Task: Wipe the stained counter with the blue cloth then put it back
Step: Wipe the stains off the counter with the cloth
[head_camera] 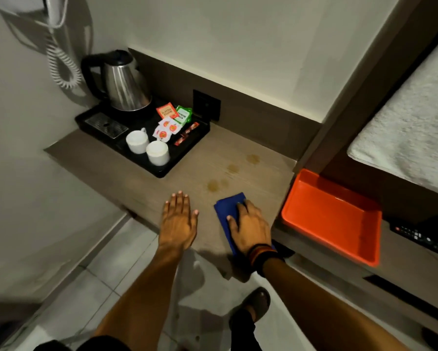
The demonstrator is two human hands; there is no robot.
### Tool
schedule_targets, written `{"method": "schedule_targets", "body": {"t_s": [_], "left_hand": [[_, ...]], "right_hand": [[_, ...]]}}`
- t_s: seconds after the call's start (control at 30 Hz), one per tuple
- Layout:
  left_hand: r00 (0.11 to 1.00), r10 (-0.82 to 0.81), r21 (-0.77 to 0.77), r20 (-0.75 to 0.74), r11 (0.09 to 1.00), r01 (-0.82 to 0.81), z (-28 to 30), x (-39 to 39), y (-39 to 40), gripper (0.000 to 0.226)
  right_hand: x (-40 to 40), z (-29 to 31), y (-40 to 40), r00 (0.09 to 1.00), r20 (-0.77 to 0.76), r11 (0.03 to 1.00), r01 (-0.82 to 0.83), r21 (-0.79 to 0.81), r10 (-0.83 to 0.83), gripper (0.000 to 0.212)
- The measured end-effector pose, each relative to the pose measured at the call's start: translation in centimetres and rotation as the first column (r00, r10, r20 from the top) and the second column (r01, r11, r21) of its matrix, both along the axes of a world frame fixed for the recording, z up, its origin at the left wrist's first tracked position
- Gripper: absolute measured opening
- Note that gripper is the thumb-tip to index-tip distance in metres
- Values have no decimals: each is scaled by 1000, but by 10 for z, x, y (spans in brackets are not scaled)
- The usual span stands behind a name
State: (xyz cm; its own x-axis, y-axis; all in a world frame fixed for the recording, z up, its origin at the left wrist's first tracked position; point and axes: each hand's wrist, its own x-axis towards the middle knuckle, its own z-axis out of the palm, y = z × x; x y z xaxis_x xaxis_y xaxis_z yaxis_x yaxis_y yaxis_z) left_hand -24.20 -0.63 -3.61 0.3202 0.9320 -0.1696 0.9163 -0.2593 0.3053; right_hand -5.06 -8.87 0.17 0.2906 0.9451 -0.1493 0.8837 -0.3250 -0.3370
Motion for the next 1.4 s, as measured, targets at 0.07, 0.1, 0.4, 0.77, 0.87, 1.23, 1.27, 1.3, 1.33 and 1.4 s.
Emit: {"method": "schedule_targets", "body": {"t_s": [0.07,0.1,0.4,0.77,0.87,1.23,1.27,1.3,1.33,1.4], "left_hand": [[999,20,23,41,1000,-21,-6,-3,14,66],[998,20,39,67,999,-23,-10,-4,22,65],[986,-21,232,167,973,-18,-40,-6,52,63],[989,-23,189,147,982,-6,-37,-8,50,64],[984,-20,175,179,985,-12,-43,-8,52,66],[970,-24,151,243,988,-13,-33,-10,55,62],[967,-48,144,251,990,12,-34,-14,58,62],[964,-85,143,252,988,50,-35,-16,61,62],[960,-126,148,250,985,91,-36,-19,64,63],[952,-165,149,259,980,129,-38,-20,69,63]], "right_hand": [[1,-19,1,993,21,993,-114,34,113,61],[4,-28,2,987,29,987,-158,30,157,61],[28,-52,87,992,90,986,78,150,-92,59],[16,-47,44,988,-28,981,-147,128,152,54],[57,-50,69,998,31,996,43,81,-46,57],[-17,-42,69,971,22,968,-240,79,239,57],[-1,-43,60,978,31,974,-209,88,207,56],[16,-44,58,988,41,984,-152,90,149,55],[32,-45,60,996,47,993,-85,78,82,55],[58,-50,81,995,84,997,44,60,-49,55]]}}
